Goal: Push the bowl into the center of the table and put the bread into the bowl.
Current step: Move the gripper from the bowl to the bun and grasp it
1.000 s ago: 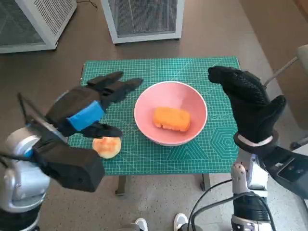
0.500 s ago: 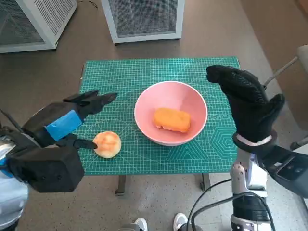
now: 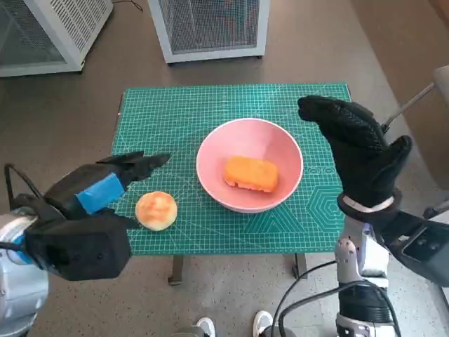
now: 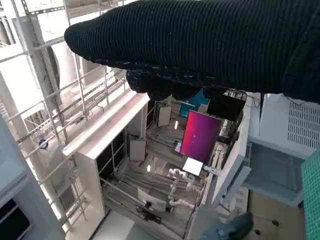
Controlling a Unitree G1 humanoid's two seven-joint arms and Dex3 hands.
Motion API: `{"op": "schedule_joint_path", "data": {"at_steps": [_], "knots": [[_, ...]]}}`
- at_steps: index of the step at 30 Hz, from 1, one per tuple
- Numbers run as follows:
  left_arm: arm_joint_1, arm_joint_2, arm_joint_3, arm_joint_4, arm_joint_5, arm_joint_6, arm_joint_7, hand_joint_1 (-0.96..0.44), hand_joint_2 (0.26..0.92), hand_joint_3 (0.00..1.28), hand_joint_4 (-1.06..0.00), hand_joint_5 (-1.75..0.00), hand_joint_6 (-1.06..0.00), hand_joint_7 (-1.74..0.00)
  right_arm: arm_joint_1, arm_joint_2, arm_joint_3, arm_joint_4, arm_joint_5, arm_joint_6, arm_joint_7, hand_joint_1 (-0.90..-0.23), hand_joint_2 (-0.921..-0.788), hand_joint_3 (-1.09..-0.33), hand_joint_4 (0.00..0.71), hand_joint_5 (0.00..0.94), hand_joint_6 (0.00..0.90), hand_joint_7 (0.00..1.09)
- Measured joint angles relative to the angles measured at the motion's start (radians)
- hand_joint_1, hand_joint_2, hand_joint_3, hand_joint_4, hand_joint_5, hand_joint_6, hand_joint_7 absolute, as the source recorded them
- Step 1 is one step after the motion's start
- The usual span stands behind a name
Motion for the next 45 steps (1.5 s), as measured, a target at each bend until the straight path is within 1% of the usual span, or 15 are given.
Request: {"op": "schedule_joint_path", "data": {"at_steps": [14, 23, 28, 32, 34, 38, 39, 40, 41, 43, 44, 45], "knots": [[-0.002, -0.024, -0.109, 0.134, 0.051, -0.018, 0.055, -0.01, 0.744, 0.0, -0.19, 0.0, -0.3, -0.01, 0.013, -0.003, -0.004, -0.018, 0.001, 0.01, 0.0, -0.378, -0.921, -0.487, 0.6, 0.013, 0.142, 0.71], [-0.012, -0.059, -0.199, 0.255, 0.146, -0.012, 0.103, 0.0, 0.749, 0.0, -0.19, 0.0, -0.31, -0.01, 0.016, -0.006, -0.011, -0.019, 0.0, 0.01, 0.0, -0.383, -0.921, -0.483, 0.601, 0.012, 0.145, 0.71], [-0.029, -0.094, -0.247, 0.329, 0.201, 0.003, 0.125, 0.02, 0.762, 0.01, -0.21, -0.01, -0.34, -0.02, 0.016, -0.006, -0.013, -0.018, 0.0, 0.01, 0.0, -0.384, -0.921, -0.483, 0.601, 0.012, 0.146, 0.71], [-0.047, -0.121, -0.277, 0.39, 0.229, 0.003, 0.143, 0.03, 0.779, 0.02, -0.27, -0.03, -0.4, -0.04, 0.016, -0.005, -0.013, -0.018, -0.001, 0.009, 0.0, -0.381, -0.921, -0.483, 0.603, 0.012, 0.147, 0.71], [-0.053, -0.132, -0.286, 0.418, 0.236, -0.001, 0.152, 0.05, 0.789, 0.02, -0.34, -0.05, -0.46, -0.06, 0.016, -0.005, -0.013, -0.018, -0.001, 0.009, 0.0, -0.381, -0.921, -0.484, 0.605, 0.013, 0.147, 0.71], [-0.063, -0.143, -0.304, 0.468, 0.247, -0.017, 0.168, 0.08, 0.801, 0.03, -0.43, -0.07, -0.53, -0.08, 0.016, -0.004, -0.013, -0.018, -0.002, 0.008, 0.0, -0.38, -0.921, -0.485, 0.606, 0.013, 0.147, 0.71], [-0.065, -0.144, -0.309, 0.482, 0.25, -0.026, 0.174, 0.09, 0.806, 0.03, -0.48, -0.08, -0.57, -0.1, 0.016, -0.004, -0.013, -0.018, -0.002, 0.008, 0.0, -0.38, -0.921, -0.485, 0.607, 0.013, 0.147, 0.71], [-0.066, -0.145, -0.312, 0.496, 0.255, -0.036, 0.183, 0.09, 0.808, 0.04, -0.5, -0.08, -0.59, -0.1, 0.016, -0.004, -0.013, -0.018, -0.002, 0.008, 0.0, -0.38, -0.921, -0.485, 0.607, 0.014, 0.147, 0.71], [-0.067, -0.145, -0.314, 0.505, 0.258, -0.044, 0.191, 0.09, 0.815, 0.04, -0.57, -0.1, -0.64, -0.13, 0.016, -0.004, -0.013, -0.018, -0.002, 0.008, 0.0, -0.38, -0.921, -0.485, 0.608, 0.014, 0.148, 0.71], [-0.067, -0.146, -0.315, 0.527, 0.26, -0.068, 0.21, 0.1, 0.827, 0.04, -0.65, -0.14, -0.68, -0.19, 0.016, -0.004, -0.013, -0.018, -0.001, 0.008, 0.0, -0.38, -0.921, -0.485, 0.609, 0.014, 0.148, 0.7], [-0.067, -0.145, -0.314, 0.537, 0.26, -0.081, 0.221, 0.1, 0.838, 0.04, -0.68, -0.22, -0.66, -0.33, 0.017, -0.004, -0.013, -0.018, -0.001, 0.008, 0.0, -0.38, -0.921, -0.485, 0.61, 0.015, 0.148, 0.7], [-0.067, -0.145, -0.314, 0.542, 0.26, -0.094, 0.23, 0.06, 0.868, 0.07, -0.67, -0.57, -0.62, -0.66, 0.017, -0.005, -0.013, -0.018, -0.001, 0.008, 0.0, -0.38, -0.921, -0.485, 0.612, 0.016, 0.148, 0.7]]}}
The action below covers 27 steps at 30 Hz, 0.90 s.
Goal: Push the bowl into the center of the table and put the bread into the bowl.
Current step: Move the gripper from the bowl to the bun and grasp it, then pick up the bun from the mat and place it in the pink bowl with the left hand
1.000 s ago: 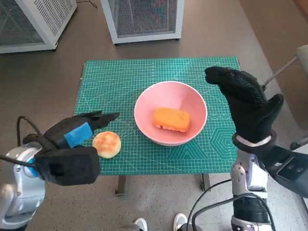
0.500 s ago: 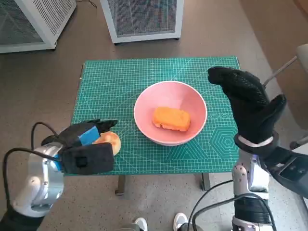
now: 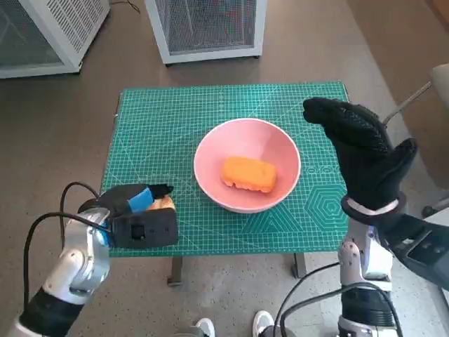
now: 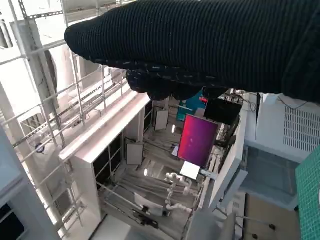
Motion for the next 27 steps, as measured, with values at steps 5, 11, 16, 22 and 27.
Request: {"op": "schedule_joint_path", "data": {"at_steps": [5, 11, 16, 22, 27], "knots": [[0.0, 0.004, 0.007, 0.024, -0.001, -0.058, 0.029, 0.01, 0.912, 0.13, -0.63, -1.12, -0.53, -1.18, 0.0, 0.0, 0.0, 0.0, 0.0, 0.0, 0.0, -0.38, -0.921, -0.486, 0.616, 0.017, 0.148, 0.7], [0.006, 0.006, 0.027, 0.019, -0.015, -0.091, 0.036, 0.0, 0.9, 0.14, -0.66, -1.16, -0.57, -1.25, 0.0, 0.0, 0.001, 0.0, 0.0, 0.0, 0.0, -0.38, -0.921, -0.486, 0.628, 0.022, 0.147, 0.7], [0.047, 0.032, 0.116, -0.084, -0.088, -0.144, 0.025, 0.0, 0.897, 0.11, -0.71, -1.11, -0.61, -1.22, 0.002, -0.002, -0.001, 0.0, 0.002, 0.002, 0.005, -0.383, -0.921, -0.485, 0.65, 0.032, 0.147, 0.71], [0.036, 0.048, 0.247, -0.212, -0.151, -0.152, 0.027, 0.0, 0.913, 0.06, -0.74, -1.09, -0.62, -1.21, 0.001, -0.002, 0.001, 0.0, 0.002, 0.005, 0.01, -0.384, -0.921, -0.486, 0.663, 0.038, 0.145, 0.71], [0.015, 0.05, 0.333, -0.287, -0.183, -0.148, 0.043, 0.0, 0.911, 0.04, -0.77, -1.05, -0.64, -1.18, 0.001, -0.002, 0.002, -0.001, 0.002, 0.006, 0.011, -0.387, -0.921, -0.487, 0.671, 0.041, 0.145, 0.71]]}}
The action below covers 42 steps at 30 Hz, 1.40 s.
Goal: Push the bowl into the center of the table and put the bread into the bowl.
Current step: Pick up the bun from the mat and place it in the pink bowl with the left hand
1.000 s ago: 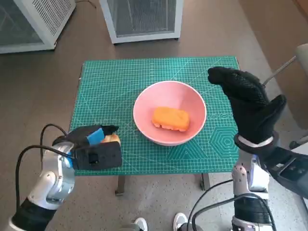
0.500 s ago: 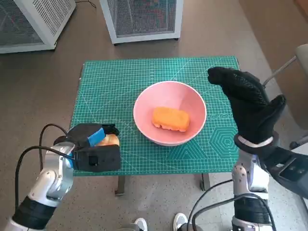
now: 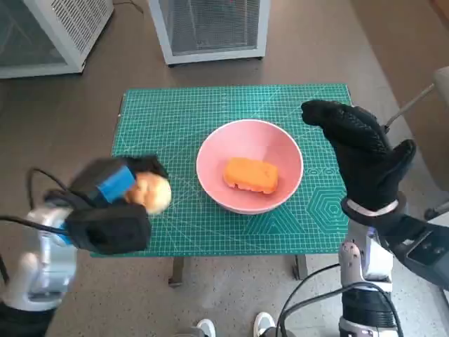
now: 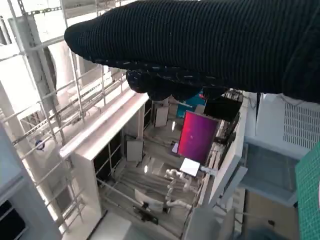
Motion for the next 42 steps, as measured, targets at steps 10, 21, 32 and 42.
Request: {"op": "schedule_joint_path", "data": {"at_steps": [10, 21, 32, 42], "knots": [[-0.089, -0.033, 0.049, -0.053, -0.01, -0.006, 0.068, 0.0, 0.906, 0.02, -0.82, -1.03, -0.66, -1.13, 0.0, 0.0, 0.001, 0.001, 0.0, 0.001, 0.011, -0.388, -0.921, -0.488, 0.682, 0.045, 0.136, 0.71], [-0.255, -0.106, -0.077, -0.044, 0.008, -0.018, 0.062, 0.0, 0.905, 0.02, -0.82, -1.04, -0.67, -1.11, -0.001, 0.0, -0.002, 0.002, 0.004, 0.003, 0.022, -0.38, -0.921, -0.488, 0.697, 0.052, 0.142, 0.72], [-0.413, -0.229, -0.239, 0.175, 0.025, -0.183, 0.108, 0.0, 0.917, 0.03, -0.79, -1.07, -0.62, -1.16, -0.001, 0.0, -0.008, 0.003, 0.009, 0.003, 0.034, -0.374, -0.921, -0.483, 0.7, 0.052, 0.143, 0.72], [-0.452, -0.322, -0.337, 0.418, 0.054, -0.334, 0.166, -0.13, 0.921, 0.21, -0.5, -1.09, -0.48, -1.37, 0.002, -0.004, -0.019, 0.003, 0.018, 0.002, 0.043, -0.369, -0.921, -0.481, 0.701, 0.05, 0.147, 0.71]]}}
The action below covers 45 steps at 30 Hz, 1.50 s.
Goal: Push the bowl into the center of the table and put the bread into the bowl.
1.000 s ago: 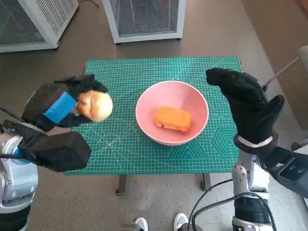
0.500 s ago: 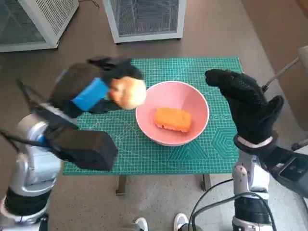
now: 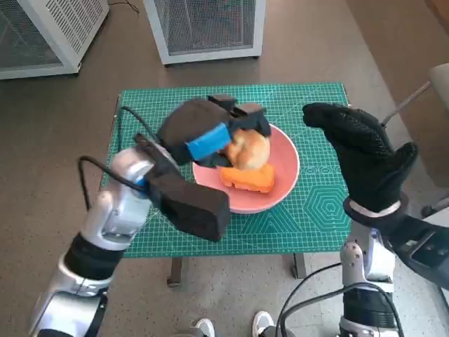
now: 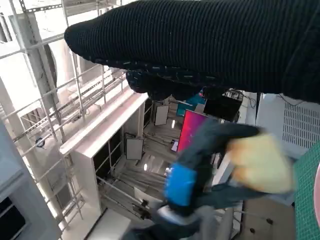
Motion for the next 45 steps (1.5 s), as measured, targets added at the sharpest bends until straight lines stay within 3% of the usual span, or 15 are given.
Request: {"op": "schedule_joint_path", "data": {"at_steps": [1, 2, 4, 6, 10, 17, 33, 40, 45], "knots": [[0.0, -0.004, -0.006, 0.014, 0.008, -0.009, 0.005, -0.21, 0.921, 0.23, -0.47, -0.95, -0.47, -1.4, 0.0, 0.0, -0.001, 0.0, 0.0, 0.0, 0.0, -0.367, -0.921, -0.482, 0.701, 0.05, 0.148, 0.71], [0.0, -0.007, -0.013, 0.026, 0.02, -0.015, 0.011, -0.21, 0.906, 0.22, -0.44, -0.86, -0.42, -1.28, 0.001, -0.001, -0.002, -0.001, 0.0, 0.0, 0.0, -0.367, -0.921, -0.482, 0.701, 0.05, 0.148, 0.71], [0.0, -0.008, -0.025, 0.041, 0.039, -0.017, 0.017, -0.25, 0.906, 0.14, -0.4, -0.5, -0.36, -0.83, 0.003, -0.002, -0.005, -0.004, 0.0, -0.001, 0.0, -0.365, -0.921, -0.482, 0.702, 0.05, 0.147, 0.71], [0.002, -0.008, -0.033, 0.05, 0.062, -0.016, 0.019, -0.29, 0.913, 0.11, -0.39, -0.29, -0.33, -0.63, 0.006, -0.003, -0.007, -0.007, -0.001, -0.001, 0.0, -0.366, -0.921, -0.481, 0.704, 0.05, 0.146, 0.71], [0.013, -0.007, -0.039, 0.051, 0.086, -0.011, 0.02, -0.35, 0.919, 0.07, -0.34, -0.1, -0.28, -0.44, 0.013, -0.007, -0.011, -0.014, -0.002, -0.003, -0.002, -0.367, -0.921, -0.483, 0.706, 0.05, 0.142, 0.7], [0.038, -0.004, -0.036, 0.044, 0.09, 0.0, 0.013, -0.37, 0.921, 0.06, -0.3, -0.03, -0.23, -0.37, 0.02, -0.007, -0.011, -0.018, -0.021, -0.003, -0.017, -0.369, -0.921, -0.488, 0.708, 0.049, 0.14, 0.7], [0.091, 0.001, 0.073, -0.042, -0.085, 0.002, -0.05, -0.43, 0.919, 0.03, -0.16, 0.0, -0.13, -0.26, 0.019, -0.006, -0.005, -0.015, -0.022, -0.006, -0.032, -0.374, -0.921, -0.487, 0.703, 0.042, 0.144, 0.7], [0.139, 0.007, 0.155, -0.105, -0.213, 0.006, -0.085, -0.43, 0.918, 0.01, -0.16, 0.0, -0.16, -0.22, 0.013, -0.006, -0.003, -0.015, -0.027, -0.005, -0.05, -0.378, -0.921, -0.482, 0.632, 0.008, 0.15, 0.69], [0.164, 0.008, 0.226, -0.122, -0.341, -0.008, -0.11, -0.47, 0.92, 0.03, -0.17, -0.01, -0.18, -0.22, 0.008, -0.005, -0.003, -0.018, -0.059, -0.006, -0.087, -0.374, -0.921, -0.482, 0.555, 0.001, 0.159, 0.69]]}}
